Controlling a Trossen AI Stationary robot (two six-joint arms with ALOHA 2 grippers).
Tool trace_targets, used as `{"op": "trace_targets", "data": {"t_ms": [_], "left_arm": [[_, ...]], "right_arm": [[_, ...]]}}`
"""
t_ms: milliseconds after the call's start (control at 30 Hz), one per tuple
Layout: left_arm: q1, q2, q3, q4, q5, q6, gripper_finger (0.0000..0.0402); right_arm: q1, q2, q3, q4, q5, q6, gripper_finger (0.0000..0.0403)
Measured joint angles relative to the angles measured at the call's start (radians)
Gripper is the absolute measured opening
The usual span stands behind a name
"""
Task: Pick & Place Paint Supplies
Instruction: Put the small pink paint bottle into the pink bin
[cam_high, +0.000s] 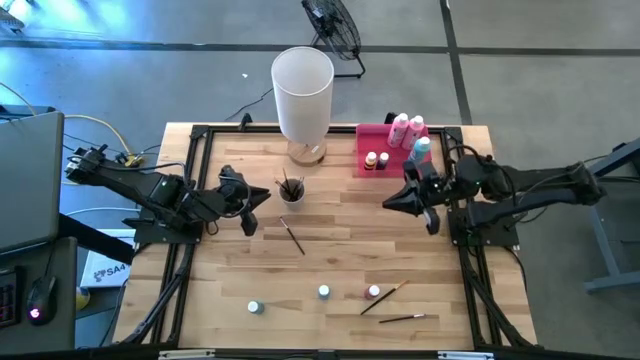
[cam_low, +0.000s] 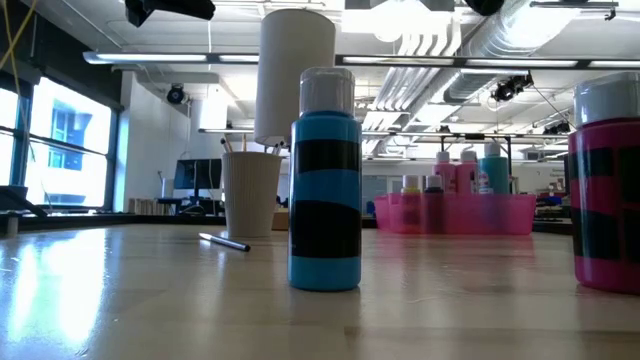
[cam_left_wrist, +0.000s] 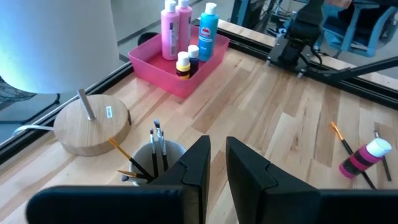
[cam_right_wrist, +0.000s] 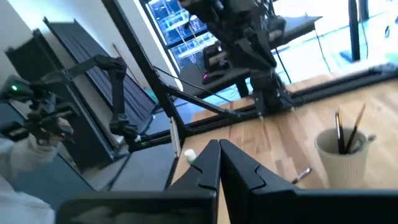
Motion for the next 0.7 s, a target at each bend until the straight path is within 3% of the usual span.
{"op": "trace_targets", "data": {"t_ms": [267,467,700], "left_arm": [[0.000,0.000,0.000,0.000,0.051,0.049,0.0049],[0.000,0.000,0.000,0.016,0.054,0.070,0.0049],[0.000,0.000,0.000,0.019,0.057,0.069,0.0049]], "right_arm": [[0.168,0.113,0.148,-0.053,0.155,-0.081,0.0002],[0.308,0.194,0.227,-0.170,0.266,0.012,0.0002],[0.459,0.288,0.304,-0.176,0.378,0.031,0.0002]]}}
